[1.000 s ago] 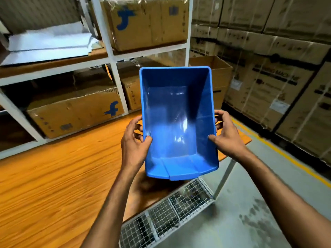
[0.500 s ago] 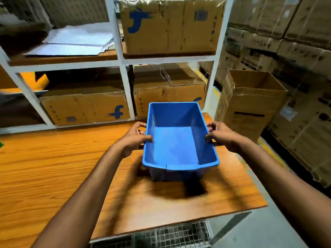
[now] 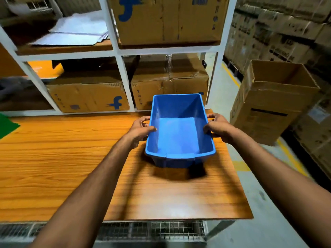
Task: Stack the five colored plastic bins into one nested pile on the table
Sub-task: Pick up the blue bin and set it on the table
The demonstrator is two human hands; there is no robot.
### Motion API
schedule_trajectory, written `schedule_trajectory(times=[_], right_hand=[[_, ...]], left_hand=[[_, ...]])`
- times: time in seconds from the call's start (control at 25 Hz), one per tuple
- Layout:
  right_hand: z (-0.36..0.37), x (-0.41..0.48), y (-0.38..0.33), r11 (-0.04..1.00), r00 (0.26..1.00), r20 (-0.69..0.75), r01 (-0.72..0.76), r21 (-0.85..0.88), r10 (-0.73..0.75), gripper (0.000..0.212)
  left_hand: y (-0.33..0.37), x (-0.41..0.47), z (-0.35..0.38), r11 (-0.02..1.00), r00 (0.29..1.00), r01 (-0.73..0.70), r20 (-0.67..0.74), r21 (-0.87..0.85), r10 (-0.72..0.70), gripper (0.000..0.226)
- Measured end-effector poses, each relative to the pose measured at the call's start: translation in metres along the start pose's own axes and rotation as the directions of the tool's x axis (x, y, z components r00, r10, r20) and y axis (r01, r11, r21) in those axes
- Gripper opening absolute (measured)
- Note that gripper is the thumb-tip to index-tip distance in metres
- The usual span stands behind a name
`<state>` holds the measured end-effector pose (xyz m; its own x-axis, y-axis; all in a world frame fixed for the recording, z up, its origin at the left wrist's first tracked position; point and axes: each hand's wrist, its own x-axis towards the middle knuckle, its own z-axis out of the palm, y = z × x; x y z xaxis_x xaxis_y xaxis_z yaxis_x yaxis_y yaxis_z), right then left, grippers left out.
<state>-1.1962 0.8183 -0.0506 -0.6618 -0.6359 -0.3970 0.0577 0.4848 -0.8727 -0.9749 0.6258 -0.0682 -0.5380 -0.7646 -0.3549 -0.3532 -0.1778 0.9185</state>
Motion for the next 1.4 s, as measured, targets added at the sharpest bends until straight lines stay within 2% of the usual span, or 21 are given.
schedule_trajectory(times=[0.16, 0.36, 0.52, 0.72, 0.96, 1.4], right_hand=[[0.001, 0.001, 0.0, 1.0, 1.0, 0.002, 0.005, 0.013, -0.005, 0.063], [0.001, 0.0, 0.0, 1.0, 1.0, 0.008, 0.008, 0.022, -0.009, 0.06], [-0.002, -0.006, 0.0, 1.0, 1.0, 0.009, -0.006, -0.025, 0.007, 0.053], [-0.025, -0.006, 0.002, 0.999, 0.99, -0.139, 0.023, -0.034, -0.028, 0.035], [-0.051, 0.002, 0.004, 0.999, 0.993, -0.117, -0.009, -0.05, 0.003, 0.041], [-0.072, 0.025, 0.005, 0.997, 0.997, -0.078, 0.023, -0.075, -0.029, 0.056]], left_hand=[[0.0, 0.0, 0.006, 1.0, 0.998, -0.013, -0.055, -0.015, 0.013, 0.058], [0.0, 0.002, 0.005, 1.0, 0.998, -0.028, -0.048, -0.003, 0.028, 0.057], [-0.001, 0.001, 0.007, 1.0, 0.999, -0.015, -0.048, 0.006, 0.015, 0.043], [0.013, 0.0, 0.034, 0.996, 0.997, -0.076, -0.008, 0.036, 0.076, 0.024], [0.02, 0.013, 0.067, 0.999, 1.0, -0.019, 0.021, 0.041, 0.018, 0.032], [0.018, 0.034, 0.096, 0.998, 0.996, -0.043, -0.073, 0.042, 0.046, 0.036]])
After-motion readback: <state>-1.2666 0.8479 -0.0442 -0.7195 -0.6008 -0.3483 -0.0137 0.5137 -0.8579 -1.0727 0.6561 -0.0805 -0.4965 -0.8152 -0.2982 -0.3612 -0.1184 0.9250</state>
